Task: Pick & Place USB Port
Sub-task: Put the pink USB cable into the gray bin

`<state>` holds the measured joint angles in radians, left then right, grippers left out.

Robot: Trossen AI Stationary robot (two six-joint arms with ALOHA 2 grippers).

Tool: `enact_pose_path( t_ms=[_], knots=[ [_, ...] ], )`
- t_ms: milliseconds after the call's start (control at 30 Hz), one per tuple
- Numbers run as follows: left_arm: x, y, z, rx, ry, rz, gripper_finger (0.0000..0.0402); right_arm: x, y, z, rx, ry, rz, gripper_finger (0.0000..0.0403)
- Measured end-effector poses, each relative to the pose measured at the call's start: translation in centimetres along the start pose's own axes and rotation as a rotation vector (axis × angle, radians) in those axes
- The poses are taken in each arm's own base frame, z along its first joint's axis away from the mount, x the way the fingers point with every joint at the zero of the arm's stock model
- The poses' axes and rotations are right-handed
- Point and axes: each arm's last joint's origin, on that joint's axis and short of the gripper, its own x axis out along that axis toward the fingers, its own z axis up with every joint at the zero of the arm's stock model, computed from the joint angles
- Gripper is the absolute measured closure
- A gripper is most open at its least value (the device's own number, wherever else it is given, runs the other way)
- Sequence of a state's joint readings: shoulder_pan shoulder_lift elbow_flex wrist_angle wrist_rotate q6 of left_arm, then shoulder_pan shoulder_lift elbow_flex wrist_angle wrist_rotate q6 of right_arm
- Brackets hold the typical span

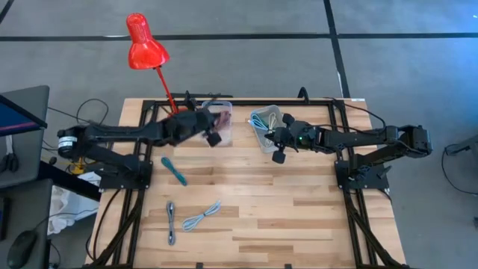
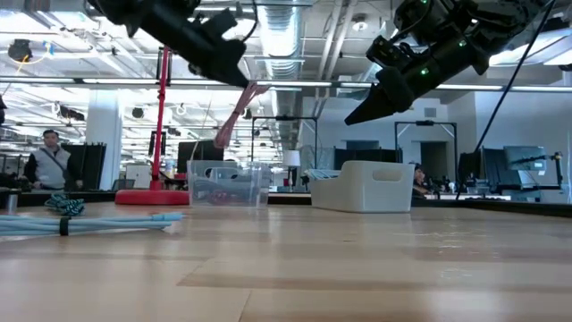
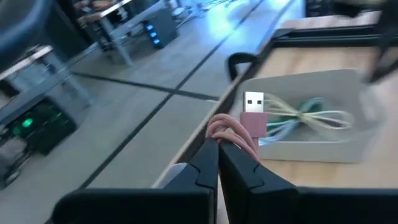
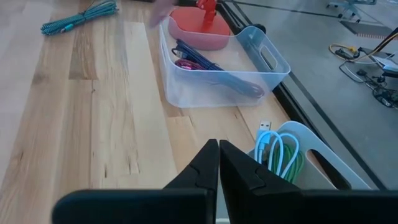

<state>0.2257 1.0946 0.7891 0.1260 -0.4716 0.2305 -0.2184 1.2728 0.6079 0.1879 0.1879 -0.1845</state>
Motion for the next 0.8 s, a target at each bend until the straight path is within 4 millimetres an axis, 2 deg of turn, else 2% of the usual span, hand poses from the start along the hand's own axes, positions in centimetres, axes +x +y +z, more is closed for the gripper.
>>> enact_pose_path(
  t_ms=[200, 400, 600, 800],
  knots=[
    [1.2, 3.1, -0.6, -0.034, 0.008, 0.058, 0.0397, 0.0, 0.0, 0.0, 0.001, 0.0, 0.0, 0.0396],
    [2.4, 5.1, -1.6, -0.078, 0.034, 0.078, 0.0397, 0.0, 0.0, 0.0, 0.001, 0.0, 0.0, 0.0396],
    [4.8, 5.8, -3.9, -0.091, 0.13, 0.071, 0.0397, 0.0, 0.0, 0.1, 0.002, -0.007, -0.002, 0.0396],
    [7.2, 5.6, -6.2, -0.093, 0.213, 0.063, 0.0397, 0.0, 0.0, 0.1, 0.002, -0.008, -0.002, 0.0396]
  ],
)
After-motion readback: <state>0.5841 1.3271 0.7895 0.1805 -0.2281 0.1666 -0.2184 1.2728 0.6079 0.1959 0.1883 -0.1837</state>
